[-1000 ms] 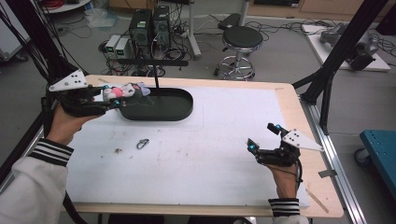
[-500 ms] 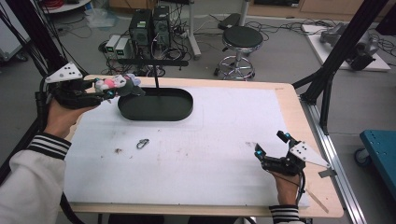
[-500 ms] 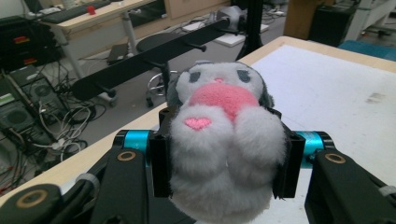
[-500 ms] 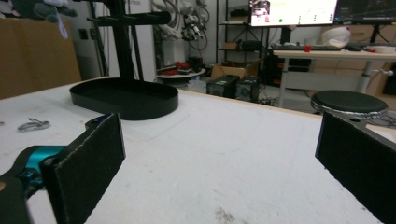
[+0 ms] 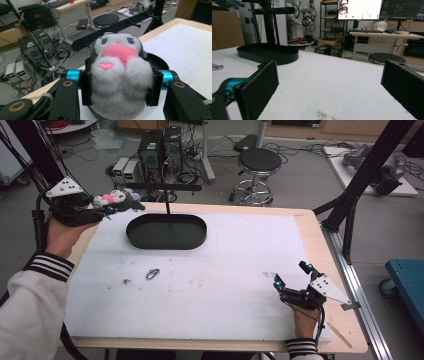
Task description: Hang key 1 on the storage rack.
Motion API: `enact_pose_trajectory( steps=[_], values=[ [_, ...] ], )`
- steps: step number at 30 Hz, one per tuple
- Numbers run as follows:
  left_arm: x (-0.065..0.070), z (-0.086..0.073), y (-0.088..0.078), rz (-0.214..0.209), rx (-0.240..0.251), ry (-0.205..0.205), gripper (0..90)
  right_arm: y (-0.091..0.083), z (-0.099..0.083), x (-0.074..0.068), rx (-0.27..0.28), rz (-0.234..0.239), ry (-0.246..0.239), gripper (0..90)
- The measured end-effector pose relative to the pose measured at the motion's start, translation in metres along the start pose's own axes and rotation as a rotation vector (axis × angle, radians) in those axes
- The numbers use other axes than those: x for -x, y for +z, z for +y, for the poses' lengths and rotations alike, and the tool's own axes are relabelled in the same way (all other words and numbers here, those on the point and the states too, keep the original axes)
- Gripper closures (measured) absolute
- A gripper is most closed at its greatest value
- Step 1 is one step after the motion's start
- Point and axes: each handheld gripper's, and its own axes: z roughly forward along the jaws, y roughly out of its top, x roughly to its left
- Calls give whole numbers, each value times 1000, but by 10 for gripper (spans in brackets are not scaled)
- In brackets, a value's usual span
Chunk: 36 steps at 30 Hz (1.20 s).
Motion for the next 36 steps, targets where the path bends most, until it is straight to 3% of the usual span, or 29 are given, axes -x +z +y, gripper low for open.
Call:
enact_pose_trajectory(
  steps=[9,13,24,36],
  values=[
    [-15,-2,6,64,-7,-31,527,6,-4,-1,-21,3,-1,6],
    [-19,2,10,69,-4,-34,527,9,-6,-2,-38,11,-19,6],
    [-22,12,25,80,-18,-18,527,9,-14,-2,-37,-2,4,6],
    [-24,21,37,88,0,-20,527,8,-16,-4,-28,-7,9,6]
  ],
)
